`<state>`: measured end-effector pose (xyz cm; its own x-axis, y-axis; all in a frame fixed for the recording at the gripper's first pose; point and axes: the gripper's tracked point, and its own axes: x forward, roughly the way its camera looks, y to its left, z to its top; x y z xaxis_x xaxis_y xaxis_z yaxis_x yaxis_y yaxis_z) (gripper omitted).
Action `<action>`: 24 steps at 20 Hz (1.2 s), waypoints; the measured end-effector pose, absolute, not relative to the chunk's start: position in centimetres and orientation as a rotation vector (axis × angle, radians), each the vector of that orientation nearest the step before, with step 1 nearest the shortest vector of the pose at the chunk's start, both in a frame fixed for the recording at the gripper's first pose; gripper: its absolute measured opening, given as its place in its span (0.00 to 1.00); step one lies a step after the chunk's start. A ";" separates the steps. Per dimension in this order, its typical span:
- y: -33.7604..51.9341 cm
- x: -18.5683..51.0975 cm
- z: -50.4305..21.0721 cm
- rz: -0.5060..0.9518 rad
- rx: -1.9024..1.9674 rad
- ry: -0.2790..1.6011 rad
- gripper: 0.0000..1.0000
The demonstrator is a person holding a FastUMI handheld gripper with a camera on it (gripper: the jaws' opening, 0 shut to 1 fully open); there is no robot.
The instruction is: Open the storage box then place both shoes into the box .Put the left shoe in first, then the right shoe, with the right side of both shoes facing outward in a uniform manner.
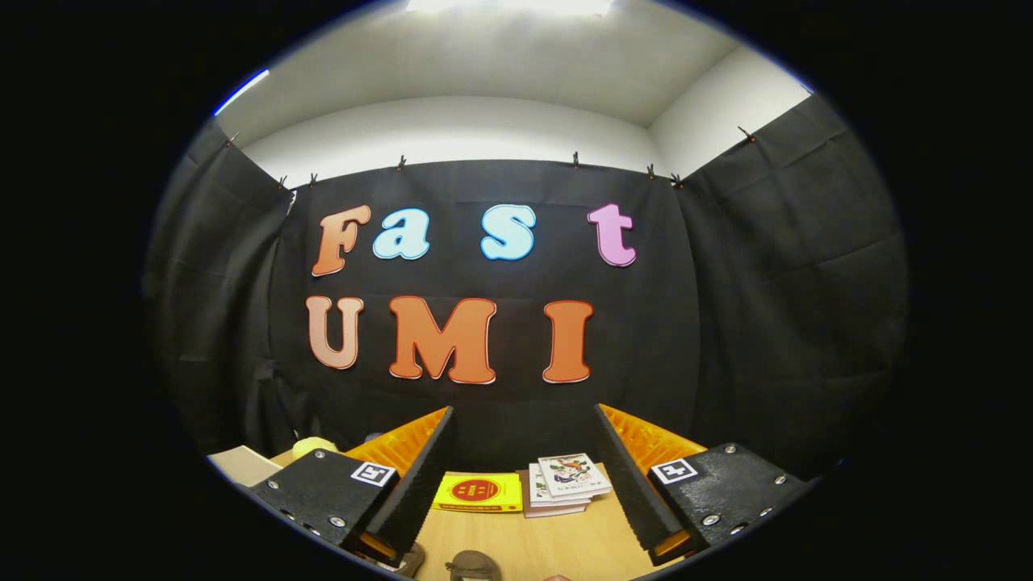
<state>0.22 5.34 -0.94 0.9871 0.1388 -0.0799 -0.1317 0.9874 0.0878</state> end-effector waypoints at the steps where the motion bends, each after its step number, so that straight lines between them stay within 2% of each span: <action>1: 5.9 0.2 -1.5 0.153 0.107 0.109 0.99; 11: 12.2 -0.9 -9.0 0.304 0.265 0.366 0.98; 24: 27.9 -8.0 -19.2 0.656 0.501 0.870 0.97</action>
